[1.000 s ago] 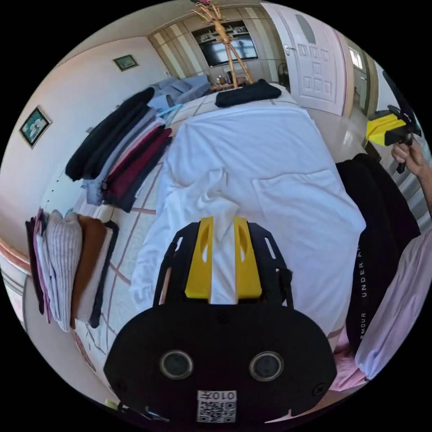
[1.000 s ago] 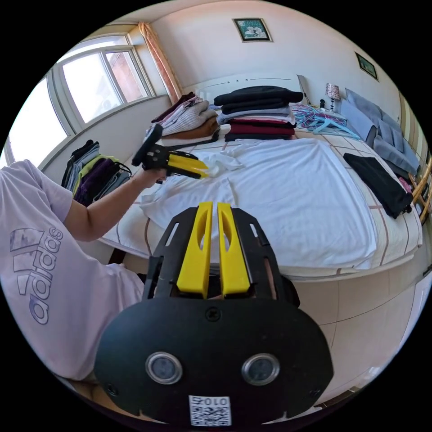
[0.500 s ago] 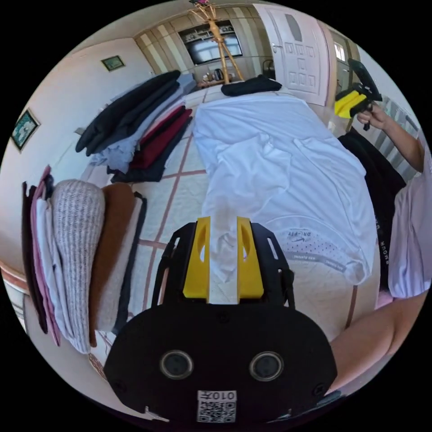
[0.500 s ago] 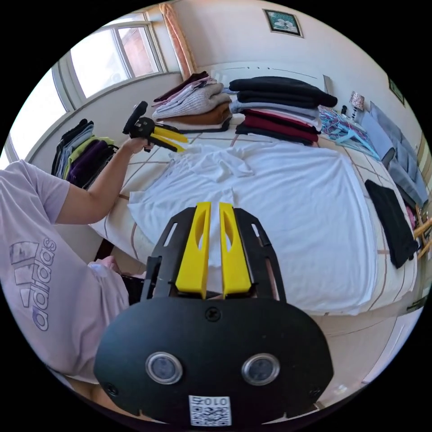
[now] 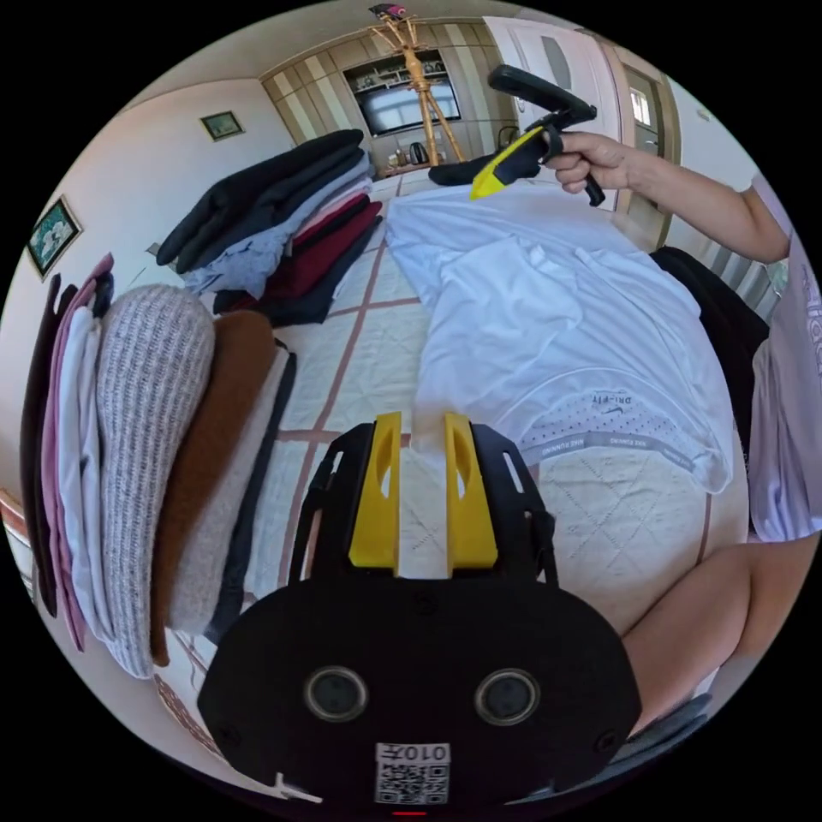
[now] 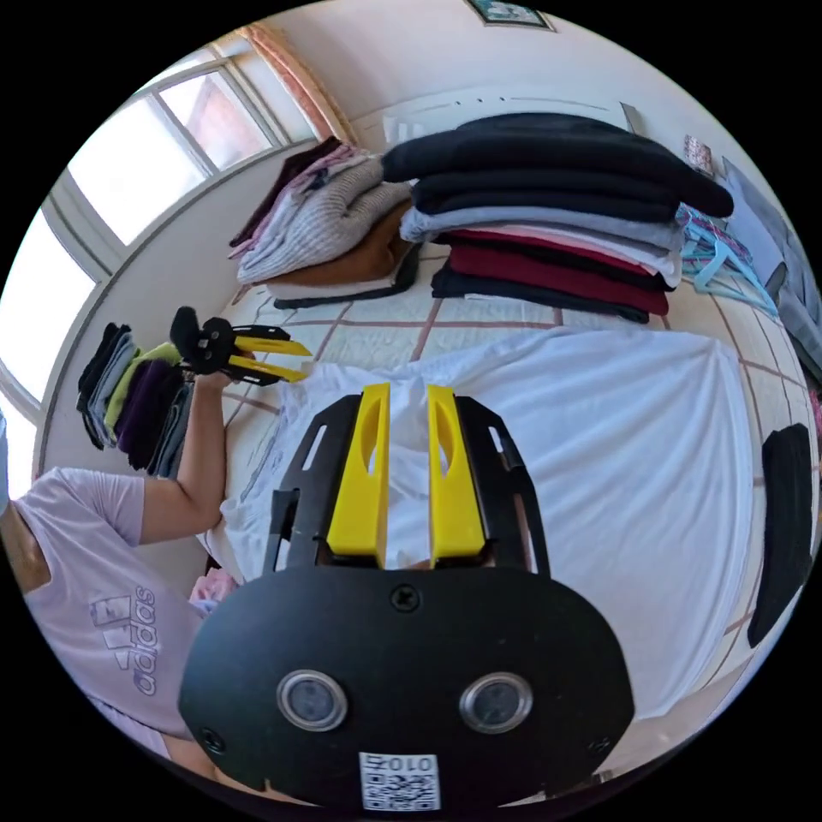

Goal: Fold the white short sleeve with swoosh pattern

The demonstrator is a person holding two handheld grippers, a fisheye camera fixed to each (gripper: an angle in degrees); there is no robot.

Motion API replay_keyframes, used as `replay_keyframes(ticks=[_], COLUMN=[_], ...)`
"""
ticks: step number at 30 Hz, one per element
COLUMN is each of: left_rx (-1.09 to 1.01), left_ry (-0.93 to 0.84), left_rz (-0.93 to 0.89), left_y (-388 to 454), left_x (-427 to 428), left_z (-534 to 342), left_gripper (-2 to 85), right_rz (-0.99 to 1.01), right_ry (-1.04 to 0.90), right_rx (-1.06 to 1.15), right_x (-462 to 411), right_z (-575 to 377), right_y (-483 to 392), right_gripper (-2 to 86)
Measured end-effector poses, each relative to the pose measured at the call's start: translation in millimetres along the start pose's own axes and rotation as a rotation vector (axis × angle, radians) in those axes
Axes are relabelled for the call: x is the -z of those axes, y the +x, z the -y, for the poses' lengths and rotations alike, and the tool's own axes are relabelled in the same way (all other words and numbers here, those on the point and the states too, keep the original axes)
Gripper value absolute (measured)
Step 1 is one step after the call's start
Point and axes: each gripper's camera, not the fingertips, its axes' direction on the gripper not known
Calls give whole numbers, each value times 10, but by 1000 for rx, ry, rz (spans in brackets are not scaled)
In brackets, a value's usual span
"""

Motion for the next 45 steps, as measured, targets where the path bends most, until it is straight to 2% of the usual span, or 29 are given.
replay_keyframes(ticks=[2, 10, 22, 29, 32, 36, 42, 45], left_rx=[3, 89, 92, 307, 331, 393, 401, 445], left_ry=[-30, 34, 61, 187, 86, 0, 26, -15], left_rz=[-41, -116, -70, -84, -138, -214, -211, -91], left_y=[-52, -342, -568, -975, -1055, -1197, -1209, -1169], left_x=[-52, 71, 314, 610, 456, 279, 438, 649], left_z=[-5, -163, -114, -432, -390, -346, -361, -428], left_gripper=[72, 70, -1, -3, -3, -3, -3, -3], right_rz=[12, 70, 45, -19, -66, -240, -312, -277], right_ry=[-56, -257, -221, -127, -125, -267, -153, -174], right_rx=[-52, -157, -96, -35, 2, 112, 64, 38], right_x=[-69, -311, 211, 144, -59, -475, 328, 562], right_z=[228, 914, 1559, 2012, 2149, 2257, 2022, 1539], right_y=[121, 271, -119, -433, -559, -800, -1081, -1260], right_gripper=[84, 78, 43, 42, 45, 62, 78, 93])
